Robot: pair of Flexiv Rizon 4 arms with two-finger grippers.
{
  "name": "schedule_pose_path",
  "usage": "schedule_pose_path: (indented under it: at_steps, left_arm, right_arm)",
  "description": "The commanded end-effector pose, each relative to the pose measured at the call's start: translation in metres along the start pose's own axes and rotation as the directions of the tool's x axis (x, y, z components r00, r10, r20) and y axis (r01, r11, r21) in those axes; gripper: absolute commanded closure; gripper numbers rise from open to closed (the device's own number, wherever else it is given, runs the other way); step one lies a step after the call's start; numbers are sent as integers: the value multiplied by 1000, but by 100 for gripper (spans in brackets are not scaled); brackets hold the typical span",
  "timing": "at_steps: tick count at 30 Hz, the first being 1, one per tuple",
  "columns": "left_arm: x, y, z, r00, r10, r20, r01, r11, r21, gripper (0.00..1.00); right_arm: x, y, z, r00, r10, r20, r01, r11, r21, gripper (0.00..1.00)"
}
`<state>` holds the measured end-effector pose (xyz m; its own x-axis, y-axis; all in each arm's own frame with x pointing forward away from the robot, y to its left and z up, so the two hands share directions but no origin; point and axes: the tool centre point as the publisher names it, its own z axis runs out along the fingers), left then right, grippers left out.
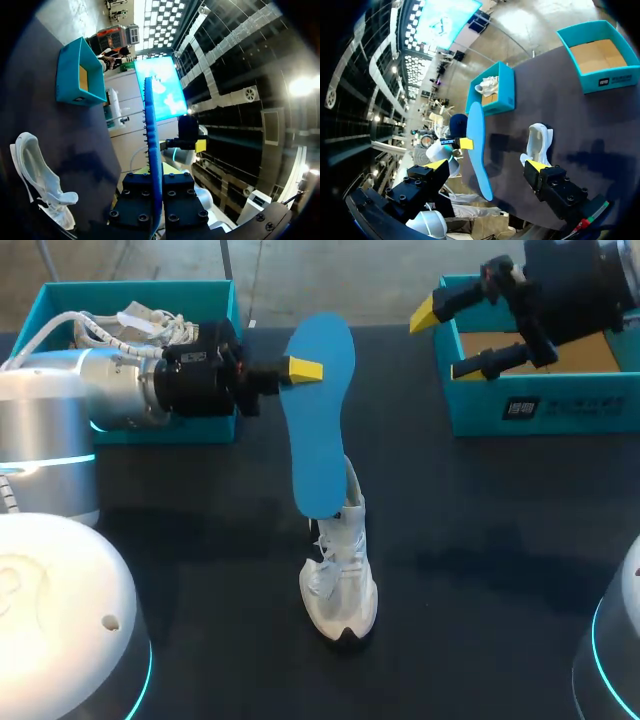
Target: Take the shoe out of the shoebox, open the shoe tongue, remove and reinsert the insole, then place the shoe into the shoebox
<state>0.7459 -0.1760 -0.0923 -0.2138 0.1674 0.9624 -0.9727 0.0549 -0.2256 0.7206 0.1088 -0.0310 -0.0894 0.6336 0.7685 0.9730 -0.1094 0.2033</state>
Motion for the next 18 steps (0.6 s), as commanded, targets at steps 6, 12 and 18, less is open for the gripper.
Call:
schedule_pose_path:
  at_steps: [6,12,18]
  left_arm:
    - [-20,-7,0,1000,-25,-7,25,1000,-14,100]
    - [-31,-11,0,998,-52,27,52,999,-14,100]
    - [-35,-11,2,993,-101,56,101,995,5,100]
  right_arm:
    - [27,2,4,948,-30,317,31,1000,1,0]
    - [39,-1,17,895,-59,442,51,998,30,0]
    - [41,-1,29,853,-68,517,39,997,68,0]
